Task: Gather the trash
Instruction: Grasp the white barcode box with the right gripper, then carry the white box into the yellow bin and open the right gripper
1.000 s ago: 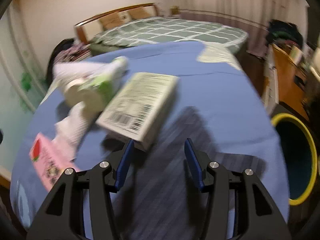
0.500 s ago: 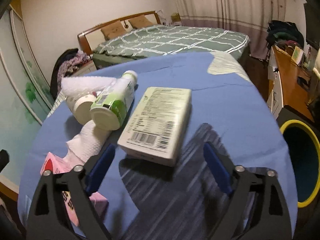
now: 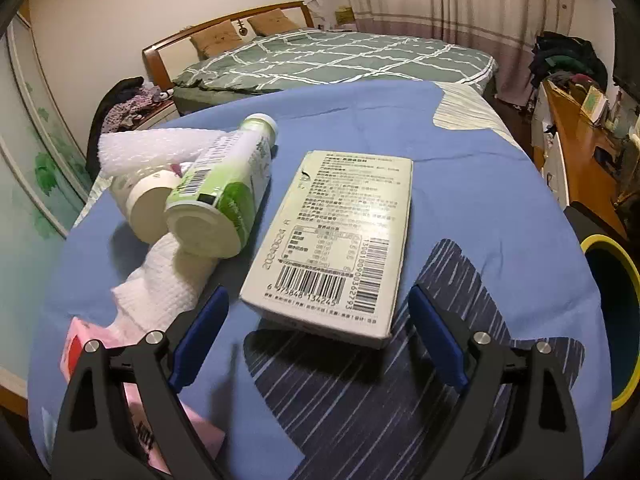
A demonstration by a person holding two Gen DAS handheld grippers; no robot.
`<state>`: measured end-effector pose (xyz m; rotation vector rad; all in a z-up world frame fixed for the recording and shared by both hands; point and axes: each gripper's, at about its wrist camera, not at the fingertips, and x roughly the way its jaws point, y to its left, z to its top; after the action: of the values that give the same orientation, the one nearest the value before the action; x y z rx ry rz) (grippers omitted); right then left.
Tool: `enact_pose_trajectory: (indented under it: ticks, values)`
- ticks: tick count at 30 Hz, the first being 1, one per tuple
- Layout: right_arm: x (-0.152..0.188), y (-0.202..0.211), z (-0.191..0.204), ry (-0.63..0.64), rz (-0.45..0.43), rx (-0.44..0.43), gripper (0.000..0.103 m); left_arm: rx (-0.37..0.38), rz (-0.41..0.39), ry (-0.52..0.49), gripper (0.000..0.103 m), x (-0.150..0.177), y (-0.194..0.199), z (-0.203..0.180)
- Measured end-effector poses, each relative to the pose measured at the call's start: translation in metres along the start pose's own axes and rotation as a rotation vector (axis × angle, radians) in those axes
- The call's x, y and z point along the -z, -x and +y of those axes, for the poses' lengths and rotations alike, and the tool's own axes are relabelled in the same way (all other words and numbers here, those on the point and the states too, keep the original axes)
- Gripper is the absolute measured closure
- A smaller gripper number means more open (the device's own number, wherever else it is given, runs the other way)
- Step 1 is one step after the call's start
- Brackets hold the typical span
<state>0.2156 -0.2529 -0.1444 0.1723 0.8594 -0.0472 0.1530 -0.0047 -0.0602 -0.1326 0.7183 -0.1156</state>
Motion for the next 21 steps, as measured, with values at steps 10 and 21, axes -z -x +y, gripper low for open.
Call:
enact_pose_trajectory:
  ticks: [10, 21]
  values:
    - [0.007, 0.016, -0.006, 0.028, -0.029, 0.003, 0.03, 0.009, 0.011, -0.013, 0.008, 0.001, -0.005, -0.007]
    - [0.028, 0.057, -0.049, -0.014, -0.086, 0.002, 0.031, 0.019, 0.023, -0.029, 0.008, 0.005, -0.01, -0.017]
